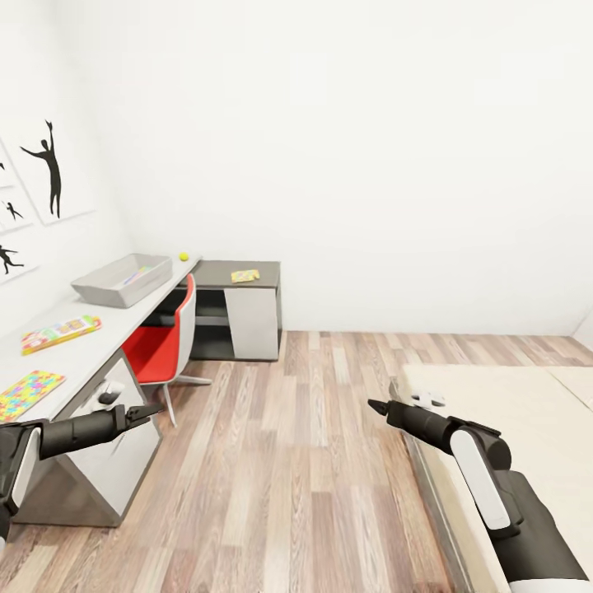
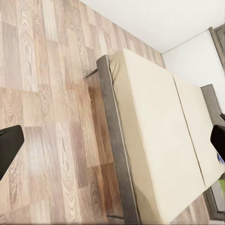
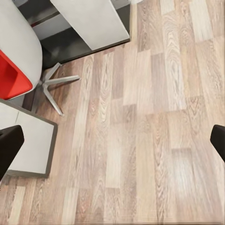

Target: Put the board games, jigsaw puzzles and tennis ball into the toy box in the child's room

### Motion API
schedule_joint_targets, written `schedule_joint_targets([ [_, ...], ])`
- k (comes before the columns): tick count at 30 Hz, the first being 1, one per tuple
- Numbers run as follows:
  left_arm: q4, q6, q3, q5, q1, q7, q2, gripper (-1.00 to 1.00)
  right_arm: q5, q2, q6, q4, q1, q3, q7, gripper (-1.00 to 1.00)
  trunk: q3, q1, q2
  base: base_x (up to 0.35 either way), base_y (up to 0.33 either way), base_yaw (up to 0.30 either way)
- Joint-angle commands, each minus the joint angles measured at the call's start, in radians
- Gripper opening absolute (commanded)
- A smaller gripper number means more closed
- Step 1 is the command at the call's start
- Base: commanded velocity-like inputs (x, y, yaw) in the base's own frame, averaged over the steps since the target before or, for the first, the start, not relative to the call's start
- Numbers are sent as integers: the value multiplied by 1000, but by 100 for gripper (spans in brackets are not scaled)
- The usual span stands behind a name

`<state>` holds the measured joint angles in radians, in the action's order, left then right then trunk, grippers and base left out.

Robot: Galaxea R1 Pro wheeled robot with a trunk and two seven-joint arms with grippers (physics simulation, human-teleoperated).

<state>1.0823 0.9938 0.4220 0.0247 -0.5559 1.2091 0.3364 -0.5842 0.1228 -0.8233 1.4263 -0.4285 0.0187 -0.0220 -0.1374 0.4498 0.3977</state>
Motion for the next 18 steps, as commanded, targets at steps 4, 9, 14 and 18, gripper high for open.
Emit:
schedule_joint_targets([
  [4, 0, 9, 1, 3, -1, 5, 0, 100, 1, 0, -5, 0, -1, 1, -7, 100, -1, 0, 2, -243, 0, -54],
  [9, 1, 9, 1, 3, -1, 4, 0, 100, 1, 0, -5, 0, -1, 1, -9, 100, 0, 0, 2, -123, 0, -29],
  [14, 1, 9, 1, 3, -1, 5, 0, 100, 0, 0, -5, 0, -1, 1, -10, 100, 0, 0, 2, -40, 0, -109],
  [18, 1, 9, 1, 3, -1, 5, 0, 100, 0, 0, -5, 0, -1, 1, -10, 100, 0, 0, 2, -15, 0, -158],
])
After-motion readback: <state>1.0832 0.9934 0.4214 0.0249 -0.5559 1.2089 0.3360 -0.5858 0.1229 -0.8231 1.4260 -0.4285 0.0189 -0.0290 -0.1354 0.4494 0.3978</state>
